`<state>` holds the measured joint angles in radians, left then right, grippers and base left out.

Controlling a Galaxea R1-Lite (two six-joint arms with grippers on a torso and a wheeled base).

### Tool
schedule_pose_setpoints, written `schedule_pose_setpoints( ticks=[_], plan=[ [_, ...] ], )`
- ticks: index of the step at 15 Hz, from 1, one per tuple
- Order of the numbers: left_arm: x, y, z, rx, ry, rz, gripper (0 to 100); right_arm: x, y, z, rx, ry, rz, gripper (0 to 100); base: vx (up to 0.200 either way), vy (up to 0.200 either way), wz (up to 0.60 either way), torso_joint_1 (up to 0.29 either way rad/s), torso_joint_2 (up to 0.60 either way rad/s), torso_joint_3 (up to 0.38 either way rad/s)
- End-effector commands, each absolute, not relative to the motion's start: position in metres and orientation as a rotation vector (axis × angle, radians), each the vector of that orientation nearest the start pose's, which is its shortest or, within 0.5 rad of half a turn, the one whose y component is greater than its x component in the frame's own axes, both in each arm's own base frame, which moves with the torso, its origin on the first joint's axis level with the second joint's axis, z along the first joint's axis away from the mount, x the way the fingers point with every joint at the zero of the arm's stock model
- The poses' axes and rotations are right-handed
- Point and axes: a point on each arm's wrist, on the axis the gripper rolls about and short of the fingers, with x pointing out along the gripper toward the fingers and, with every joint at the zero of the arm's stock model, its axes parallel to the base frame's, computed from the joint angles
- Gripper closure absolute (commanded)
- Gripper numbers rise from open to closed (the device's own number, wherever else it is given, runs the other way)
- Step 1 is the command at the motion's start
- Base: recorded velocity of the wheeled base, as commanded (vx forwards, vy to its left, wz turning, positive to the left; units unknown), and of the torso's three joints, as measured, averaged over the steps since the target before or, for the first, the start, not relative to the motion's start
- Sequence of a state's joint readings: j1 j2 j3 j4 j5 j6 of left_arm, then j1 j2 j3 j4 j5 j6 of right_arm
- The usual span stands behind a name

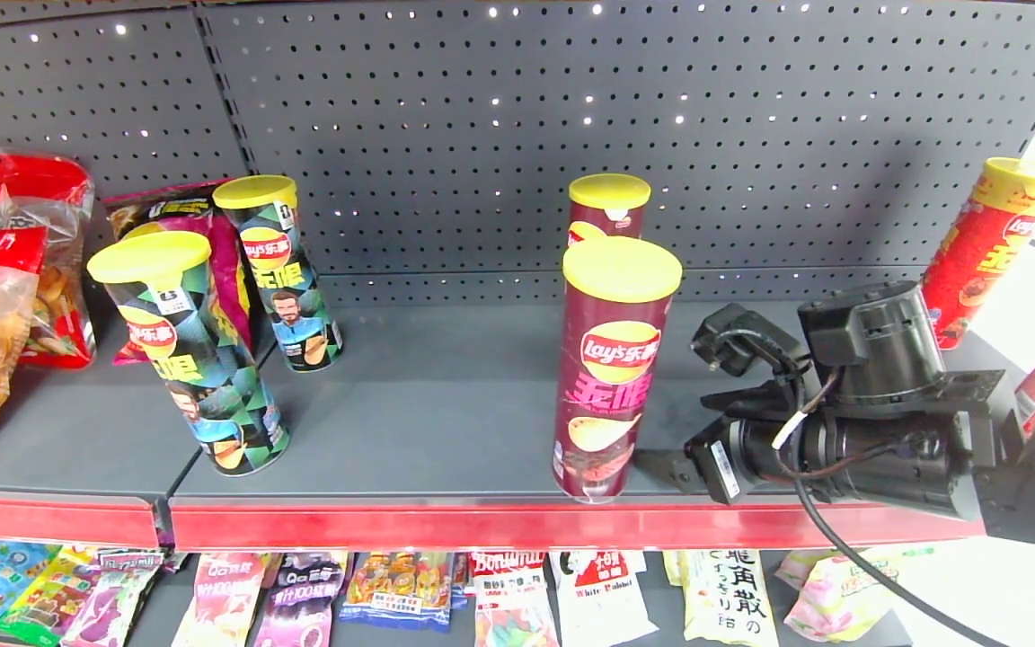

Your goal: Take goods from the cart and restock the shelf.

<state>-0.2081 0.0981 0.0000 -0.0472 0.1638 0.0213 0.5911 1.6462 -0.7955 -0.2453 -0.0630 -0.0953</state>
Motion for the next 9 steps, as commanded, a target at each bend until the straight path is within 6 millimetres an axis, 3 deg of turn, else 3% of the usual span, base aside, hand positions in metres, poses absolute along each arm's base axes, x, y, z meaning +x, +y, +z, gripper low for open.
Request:
schedule_pose_setpoints(
  ticks=[1, 5, 6, 8, 9],
  plan=[
    [-0.014, 0.007, 0.082, 0.030, 0.051, -0.045, 0, 0.223, 0.146, 0.173, -0.276, 0.510, 0.514, 0, 0.000, 0.000, 0.00, 0.000, 0.00, 0.000],
    [-0.014, 0.007, 0.082, 0.025, 0.051, -0.045, 0, 0.197, 0.124, 0.204, -0.239, 0.393, 0.485, 0, 0.000, 0.000, 0.00, 0.000, 0.00, 0.000],
    [-0.014, 0.006, 0.082, 0.025, 0.051, -0.053, 0, 0.180, 0.114, 0.211, -0.232, 0.353, 0.482, 0, 0.000, 0.000, 0.00, 0.000, 0.00, 0.000],
    [-0.014, 0.006, 0.082, 0.024, 0.054, -0.059, 0, 0.150, 0.099, 0.212, -0.243, 0.307, 0.454, 0, 0.000, 0.000, 0.00, 0.000, 0.00, 0.000],
    [-0.014, 0.006, 0.082, 0.024, 0.054, -0.059, 0, 0.150, 0.099, 0.212, -0.243, 0.307, 0.454, 0, 0.000, 0.000, 0.00, 0.000, 0.00, 0.000]
  ],
)
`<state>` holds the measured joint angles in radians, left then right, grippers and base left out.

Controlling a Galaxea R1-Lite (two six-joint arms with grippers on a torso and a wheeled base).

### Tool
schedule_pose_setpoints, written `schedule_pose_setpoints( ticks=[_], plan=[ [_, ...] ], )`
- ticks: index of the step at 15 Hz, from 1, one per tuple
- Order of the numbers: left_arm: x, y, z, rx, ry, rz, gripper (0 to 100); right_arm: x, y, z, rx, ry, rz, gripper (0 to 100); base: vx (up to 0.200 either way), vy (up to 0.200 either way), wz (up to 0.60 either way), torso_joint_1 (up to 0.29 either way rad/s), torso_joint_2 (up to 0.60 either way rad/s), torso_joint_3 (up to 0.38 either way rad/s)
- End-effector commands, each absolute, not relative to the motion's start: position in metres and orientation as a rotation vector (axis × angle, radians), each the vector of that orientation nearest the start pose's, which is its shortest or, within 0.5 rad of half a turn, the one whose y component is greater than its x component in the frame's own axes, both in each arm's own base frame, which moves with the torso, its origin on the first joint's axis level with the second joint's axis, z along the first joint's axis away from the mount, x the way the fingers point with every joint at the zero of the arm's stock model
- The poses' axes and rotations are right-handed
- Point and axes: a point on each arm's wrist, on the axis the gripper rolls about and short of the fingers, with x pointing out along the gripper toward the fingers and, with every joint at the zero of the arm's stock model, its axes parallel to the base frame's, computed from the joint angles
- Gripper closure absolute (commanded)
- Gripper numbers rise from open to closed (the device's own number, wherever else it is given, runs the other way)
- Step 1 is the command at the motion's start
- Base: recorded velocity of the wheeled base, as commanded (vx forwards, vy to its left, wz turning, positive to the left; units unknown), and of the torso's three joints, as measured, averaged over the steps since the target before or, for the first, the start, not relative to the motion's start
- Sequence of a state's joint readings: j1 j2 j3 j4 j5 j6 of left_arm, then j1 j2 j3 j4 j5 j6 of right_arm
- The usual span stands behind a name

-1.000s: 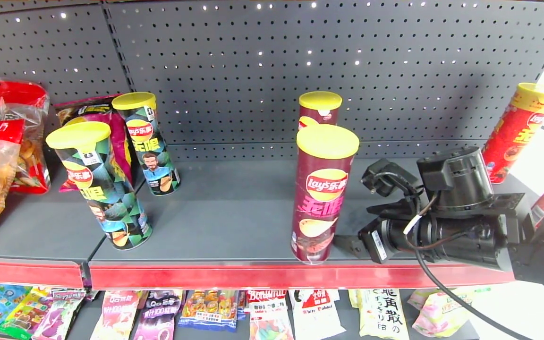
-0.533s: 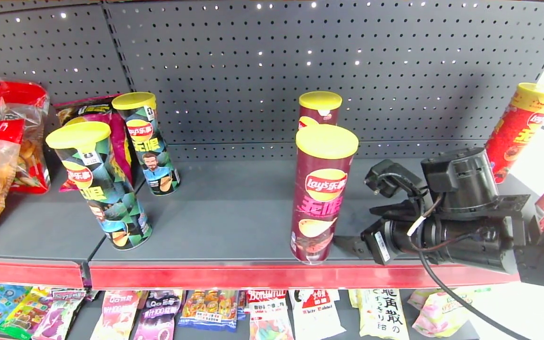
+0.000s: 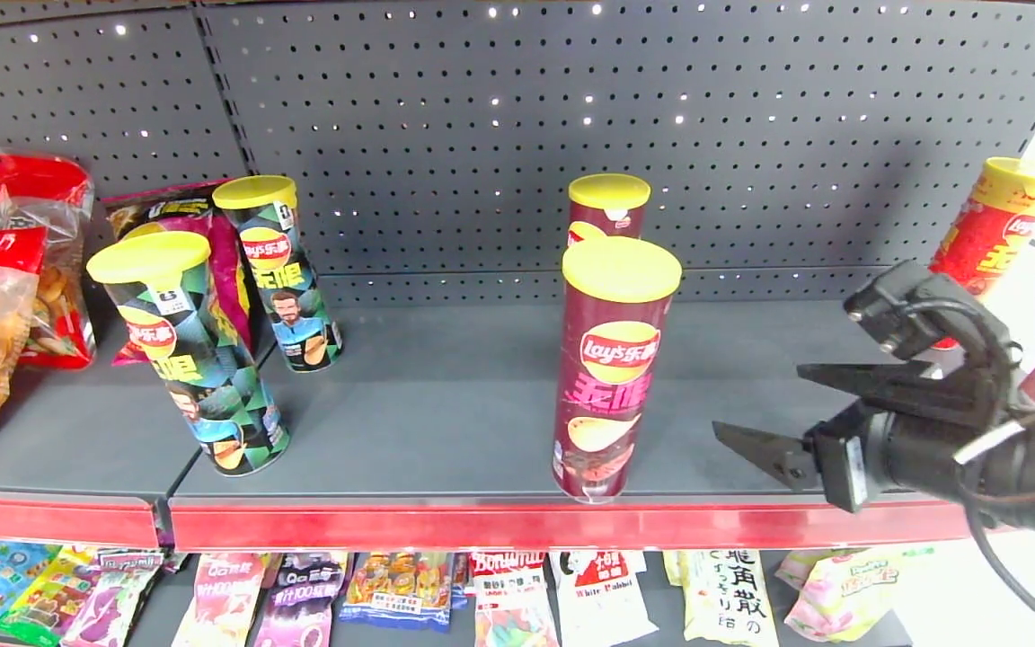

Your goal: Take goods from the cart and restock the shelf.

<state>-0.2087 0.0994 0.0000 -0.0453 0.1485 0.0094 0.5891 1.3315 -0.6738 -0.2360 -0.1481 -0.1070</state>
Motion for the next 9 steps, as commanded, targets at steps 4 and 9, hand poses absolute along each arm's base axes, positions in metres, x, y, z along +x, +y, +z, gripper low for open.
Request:
schedule_pose_setpoints(
  ticks=[4, 9],
  plan=[
    [-0.014, 0.005, 0.081, 0.014, 0.071, -0.115, 0, 0.088, 0.055, 0.201, -0.241, 0.248, 0.427, 0, 0.000, 0.000, 0.00, 0.000, 0.00, 0.000],
    [-0.014, 0.005, 0.082, 0.010, 0.073, -0.112, 0, 0.027, 0.004, 0.183, -0.198, 0.303, 0.123, 0, 0.000, 0.000, 0.00, 0.000, 0.00, 0.000]
  ],
)
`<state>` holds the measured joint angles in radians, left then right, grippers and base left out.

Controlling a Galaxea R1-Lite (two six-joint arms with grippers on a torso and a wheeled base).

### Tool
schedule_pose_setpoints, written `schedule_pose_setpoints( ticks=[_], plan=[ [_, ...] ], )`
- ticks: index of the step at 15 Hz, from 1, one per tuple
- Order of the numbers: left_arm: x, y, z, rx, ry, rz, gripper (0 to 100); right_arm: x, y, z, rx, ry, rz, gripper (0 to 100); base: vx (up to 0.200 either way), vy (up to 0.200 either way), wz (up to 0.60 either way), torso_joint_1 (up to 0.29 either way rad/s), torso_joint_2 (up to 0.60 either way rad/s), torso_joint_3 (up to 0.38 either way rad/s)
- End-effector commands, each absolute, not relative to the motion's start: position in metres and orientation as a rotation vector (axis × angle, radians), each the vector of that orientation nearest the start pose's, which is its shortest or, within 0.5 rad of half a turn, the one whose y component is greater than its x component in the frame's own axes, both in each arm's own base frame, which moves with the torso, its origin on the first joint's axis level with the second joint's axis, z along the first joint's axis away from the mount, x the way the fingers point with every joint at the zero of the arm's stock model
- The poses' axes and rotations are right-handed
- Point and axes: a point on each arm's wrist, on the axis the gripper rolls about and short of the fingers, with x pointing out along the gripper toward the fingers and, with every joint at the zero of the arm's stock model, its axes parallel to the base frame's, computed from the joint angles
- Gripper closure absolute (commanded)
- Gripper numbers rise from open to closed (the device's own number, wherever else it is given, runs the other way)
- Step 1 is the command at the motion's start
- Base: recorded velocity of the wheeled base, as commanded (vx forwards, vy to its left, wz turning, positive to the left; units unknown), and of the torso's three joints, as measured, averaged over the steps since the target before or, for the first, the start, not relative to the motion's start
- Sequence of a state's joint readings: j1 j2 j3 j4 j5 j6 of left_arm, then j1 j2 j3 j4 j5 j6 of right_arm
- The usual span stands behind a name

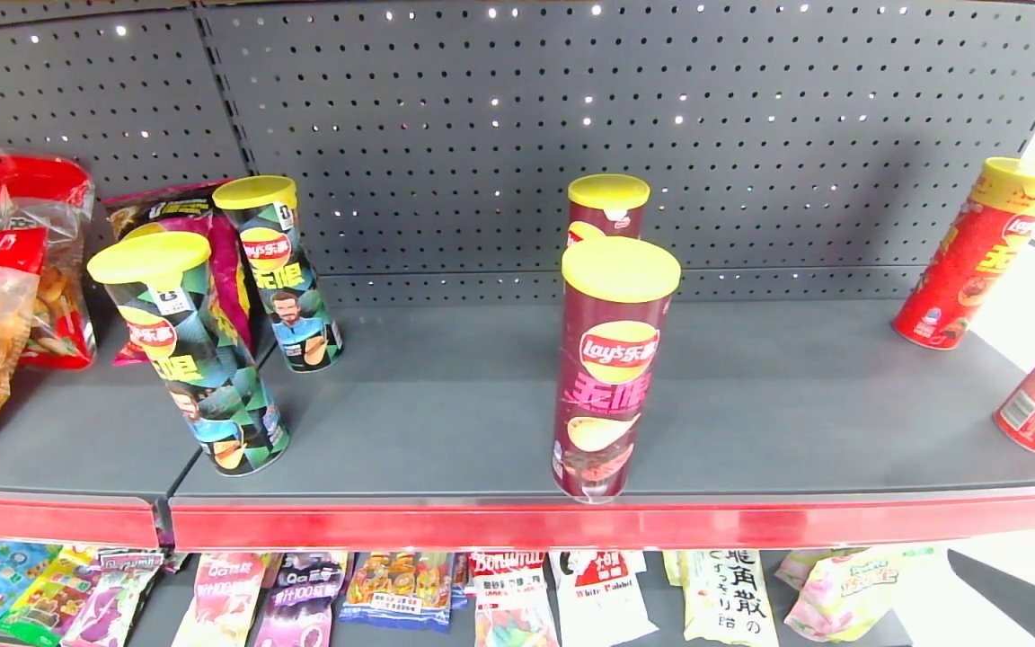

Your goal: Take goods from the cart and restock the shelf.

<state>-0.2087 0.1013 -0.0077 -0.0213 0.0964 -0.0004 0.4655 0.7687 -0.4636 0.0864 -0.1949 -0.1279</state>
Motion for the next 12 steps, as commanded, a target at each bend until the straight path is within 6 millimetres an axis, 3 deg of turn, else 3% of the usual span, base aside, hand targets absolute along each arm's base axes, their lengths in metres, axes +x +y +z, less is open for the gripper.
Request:
schedule_pose_setpoints(
  ticks=[1, 5, 8, 9, 12],
  plan=[
    [-0.014, 0.005, 0.082, 0.011, 0.079, -0.112, 0, 0.016, -0.001, 0.175, -0.172, 0.316, 0.013, 0, 0.000, 0.000, 0.00, 0.000, 0.00, 0.000],
    [-0.015, 0.005, 0.082, 0.011, 0.079, -0.112, 0, -0.017, -0.003, 0.147, -0.071, 0.314, -0.244, 0, 0.000, 0.000, 0.00, 0.000, 0.00, 0.000],
    [-0.015, 0.005, 0.082, 0.008, 0.075, -0.112, 0, -0.043, -0.001, 0.104, -0.064, 0.155, -0.109, 0, 0.000, 0.000, 0.00, 0.000, 0.00, 0.000],
    [-0.015, 0.005, 0.082, 0.008, 0.075, -0.112, 0, -0.040, -0.002, 0.089, -0.069, 0.162, -0.098, 0, 0.000, 0.000, 0.00, 0.000, 0.00, 0.000],
    [-0.015, 0.005, 0.082, 0.007, 0.073, -0.110, 0, -0.035, -0.001, 0.087, -0.079, 0.107, -0.033, 0, 0.000, 0.000, 0.00, 0.000, 0.00, 0.000]
  ],
)
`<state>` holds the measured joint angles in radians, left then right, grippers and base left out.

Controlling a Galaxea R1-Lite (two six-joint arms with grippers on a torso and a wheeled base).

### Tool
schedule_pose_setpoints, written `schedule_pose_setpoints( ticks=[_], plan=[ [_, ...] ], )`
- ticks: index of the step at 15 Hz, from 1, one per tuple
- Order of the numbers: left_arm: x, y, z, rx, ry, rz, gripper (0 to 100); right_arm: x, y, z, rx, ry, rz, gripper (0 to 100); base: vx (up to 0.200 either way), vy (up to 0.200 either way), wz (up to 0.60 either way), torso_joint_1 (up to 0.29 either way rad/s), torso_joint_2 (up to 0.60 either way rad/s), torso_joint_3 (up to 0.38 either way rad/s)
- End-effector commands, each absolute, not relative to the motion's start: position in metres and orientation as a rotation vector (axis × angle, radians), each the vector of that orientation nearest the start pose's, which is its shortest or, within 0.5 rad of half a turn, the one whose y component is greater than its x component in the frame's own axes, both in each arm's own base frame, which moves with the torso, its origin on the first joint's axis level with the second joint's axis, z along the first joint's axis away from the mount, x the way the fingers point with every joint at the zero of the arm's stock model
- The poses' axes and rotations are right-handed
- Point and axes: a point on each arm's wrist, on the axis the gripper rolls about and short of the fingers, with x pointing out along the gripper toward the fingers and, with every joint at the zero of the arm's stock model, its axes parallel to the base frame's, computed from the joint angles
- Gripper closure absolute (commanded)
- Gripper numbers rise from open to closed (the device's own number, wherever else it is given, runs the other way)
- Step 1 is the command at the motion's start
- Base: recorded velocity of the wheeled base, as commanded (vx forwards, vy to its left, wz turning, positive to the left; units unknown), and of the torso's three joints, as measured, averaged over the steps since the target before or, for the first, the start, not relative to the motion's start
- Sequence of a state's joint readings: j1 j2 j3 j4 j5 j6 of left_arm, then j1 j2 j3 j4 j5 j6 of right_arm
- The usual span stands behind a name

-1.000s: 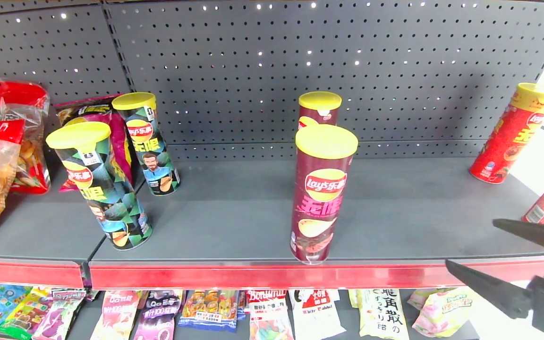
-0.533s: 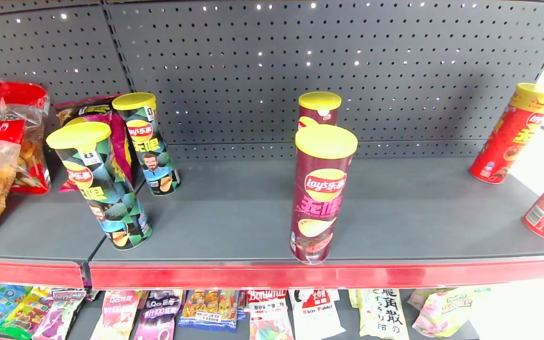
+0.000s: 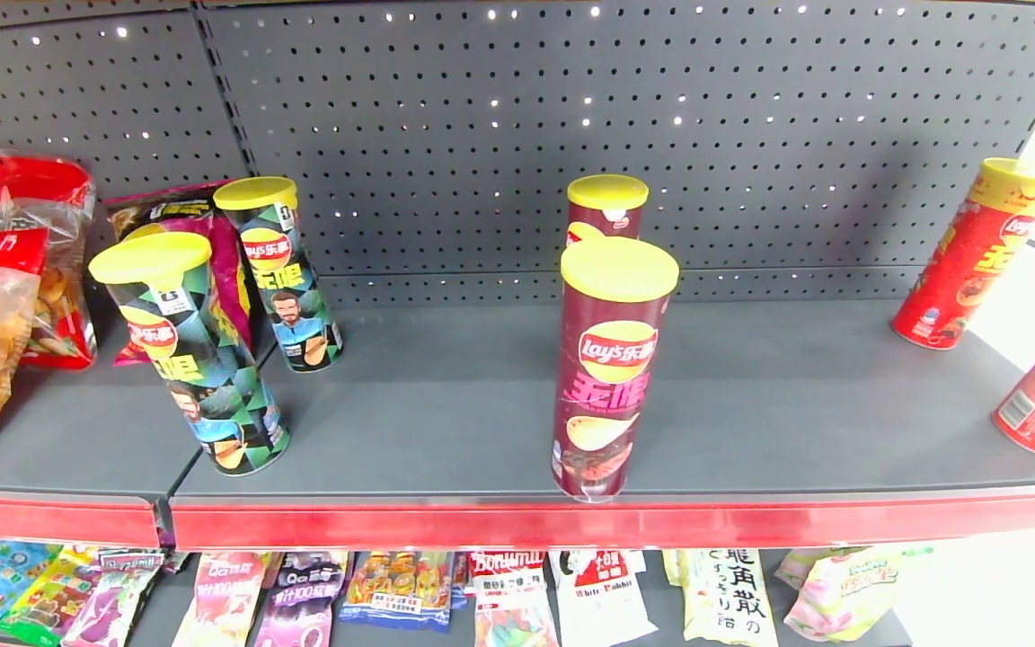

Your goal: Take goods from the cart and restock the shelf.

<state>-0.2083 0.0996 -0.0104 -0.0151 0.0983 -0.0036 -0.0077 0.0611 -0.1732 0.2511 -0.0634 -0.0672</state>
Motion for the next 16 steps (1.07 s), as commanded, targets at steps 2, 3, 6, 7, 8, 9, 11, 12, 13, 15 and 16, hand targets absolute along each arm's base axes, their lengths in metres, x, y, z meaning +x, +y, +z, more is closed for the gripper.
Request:
schedule_pose_setpoints(
  ticks=[2, 3, 6, 7, 8, 9, 11, 12, 13, 15, 16],
  plan=[
    [-0.015, 0.006, 0.082, 0.015, 0.066, -0.103, 0, -0.031, 0.002, 0.086, -0.078, 0.057, 0.074, 0, 0.000, 0.000, 0.00, 0.000, 0.00, 0.000],
    [-0.014, 0.006, 0.082, 0.016, 0.057, -0.091, 0, -0.031, 0.002, 0.086, -0.078, 0.049, 0.111, 0, 0.000, 0.000, 0.00, 0.000, 0.00, 0.000],
    [-0.014, 0.008, 0.082, -0.006, 0.048, 0.013, 0, -0.030, -0.001, 0.085, -0.054, 0.050, -0.025, 0, 0.000, 0.000, 0.00, 0.000, 0.00, 0.000],
    [-0.014, 0.008, 0.083, -0.019, 0.046, 0.014, 0, -0.030, -0.002, 0.086, -0.019, 0.050, -0.089, 0, 0.000, 0.000, 0.00, 0.000, 0.00, 0.000],
    [-0.014, 0.008, 0.082, -0.019, 0.048, 0.013, 0, -0.031, -0.002, 0.086, 0.001, 0.047, -0.091, 0, 0.000, 0.000, 0.00, 0.000, 0.00, 0.000],
    [-0.014, 0.008, 0.082, -0.017, 0.048, 0.014, 0, -0.030, -0.002, 0.086, 0.009, 0.050, -0.082, 0, 0.000, 0.000, 0.00, 0.000, 0.00, 0.000],
    [-0.014, 0.008, 0.082, -0.013, 0.048, 0.013, 0, -0.029, 0.001, 0.084, -0.078, 0.037, 0.028, 0, 0.000, 0.000, 0.00, 0.000, 0.00, 0.000],
    [-0.014, 0.008, 0.082, -0.013, 0.048, 0.013, 0, -0.027, 0.002, 0.084, -0.110, 0.000, 0.081, 0, 0.000, 0.000, 0.00, 0.000, 0.00, 0.000],
    [-0.014, 0.008, 0.082, -0.011, 0.048, 0.013, 0, -0.024, 0.002, 0.084, -0.078, 0.029, 0.093, 0, 0.000, 0.000, 0.00, 0.000, 0.00, 0.000],
    [-0.014, 0.008, 0.082, -0.025, 0.048, 0.013, 0, -0.021, -0.001, 0.081, 0.042, 0.052, -0.093, 0, 0.000, 0.000, 0.00, 0.000, 0.00, 0.000],
    [-0.014, 0.008, 0.082, -0.023, 0.048, 0.013, 0, -0.022, -0.001, 0.080, 0.039, 0.027, -0.086, 0, 0.000, 0.000, 0.00, 0.000, 0.00, 0.000]
  ],
)
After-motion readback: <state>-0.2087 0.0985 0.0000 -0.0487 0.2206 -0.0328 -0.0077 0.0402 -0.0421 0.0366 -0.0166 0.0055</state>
